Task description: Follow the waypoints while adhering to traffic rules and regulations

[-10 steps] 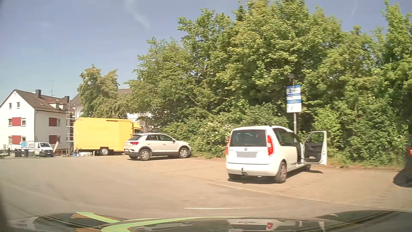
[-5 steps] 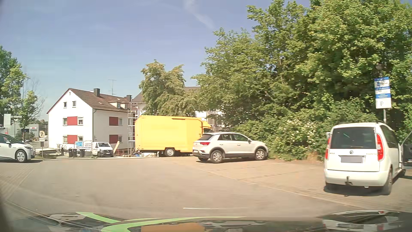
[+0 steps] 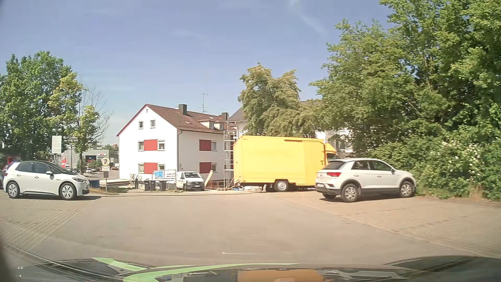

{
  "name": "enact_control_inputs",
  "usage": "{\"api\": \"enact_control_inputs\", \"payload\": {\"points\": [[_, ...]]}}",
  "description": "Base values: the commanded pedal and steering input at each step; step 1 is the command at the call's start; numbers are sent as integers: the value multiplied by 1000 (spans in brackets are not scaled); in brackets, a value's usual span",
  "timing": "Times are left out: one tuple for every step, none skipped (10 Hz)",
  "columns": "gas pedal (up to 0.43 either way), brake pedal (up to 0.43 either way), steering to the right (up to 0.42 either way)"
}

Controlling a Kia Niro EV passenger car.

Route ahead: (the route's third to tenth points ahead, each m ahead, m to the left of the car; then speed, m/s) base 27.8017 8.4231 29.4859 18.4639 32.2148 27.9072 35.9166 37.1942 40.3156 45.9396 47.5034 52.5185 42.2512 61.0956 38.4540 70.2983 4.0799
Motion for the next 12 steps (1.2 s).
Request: {"api": "enact_control_inputs", "payload": {"points": [[59,0,-389],[59,0,-366],[59,0,-339],[59,0,-316],[59,0,-293],[59,0,-263],[59,0,-243],[59,0,-214],[59,0,-194],[59,0,-176],[59,0,-151],[59,0,-131]]}}
